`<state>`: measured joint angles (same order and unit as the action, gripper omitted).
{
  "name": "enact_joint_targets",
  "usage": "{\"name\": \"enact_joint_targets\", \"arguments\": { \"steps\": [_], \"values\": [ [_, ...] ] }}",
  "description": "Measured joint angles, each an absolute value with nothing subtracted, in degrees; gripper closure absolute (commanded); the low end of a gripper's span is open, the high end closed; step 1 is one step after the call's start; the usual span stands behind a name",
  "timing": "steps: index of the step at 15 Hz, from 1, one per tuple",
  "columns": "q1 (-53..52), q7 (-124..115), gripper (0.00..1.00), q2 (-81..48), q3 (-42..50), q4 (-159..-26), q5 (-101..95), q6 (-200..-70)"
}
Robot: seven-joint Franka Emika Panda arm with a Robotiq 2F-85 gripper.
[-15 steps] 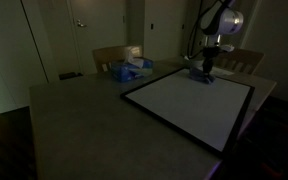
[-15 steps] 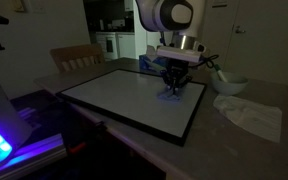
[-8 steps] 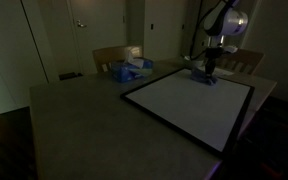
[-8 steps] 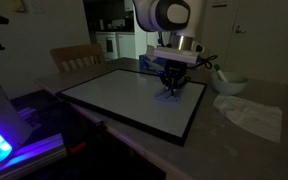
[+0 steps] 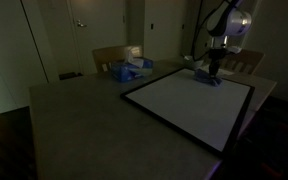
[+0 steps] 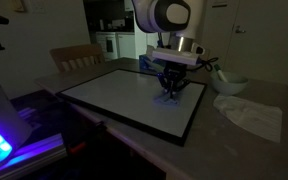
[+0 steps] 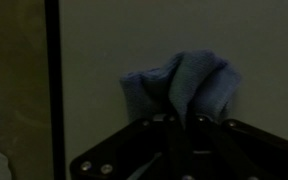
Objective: Use the cloth to wipe the whiteboard on the table
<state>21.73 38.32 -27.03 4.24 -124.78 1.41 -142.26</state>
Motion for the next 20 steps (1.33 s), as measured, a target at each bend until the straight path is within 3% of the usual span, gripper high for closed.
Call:
{"name": "enact_joint_targets", "arguments": {
  "steps": [20],
  "values": [
    [17.9,37.1,0.98,-19.4,9.1,-139.2,-10.0,-134.6]
  ]
}}
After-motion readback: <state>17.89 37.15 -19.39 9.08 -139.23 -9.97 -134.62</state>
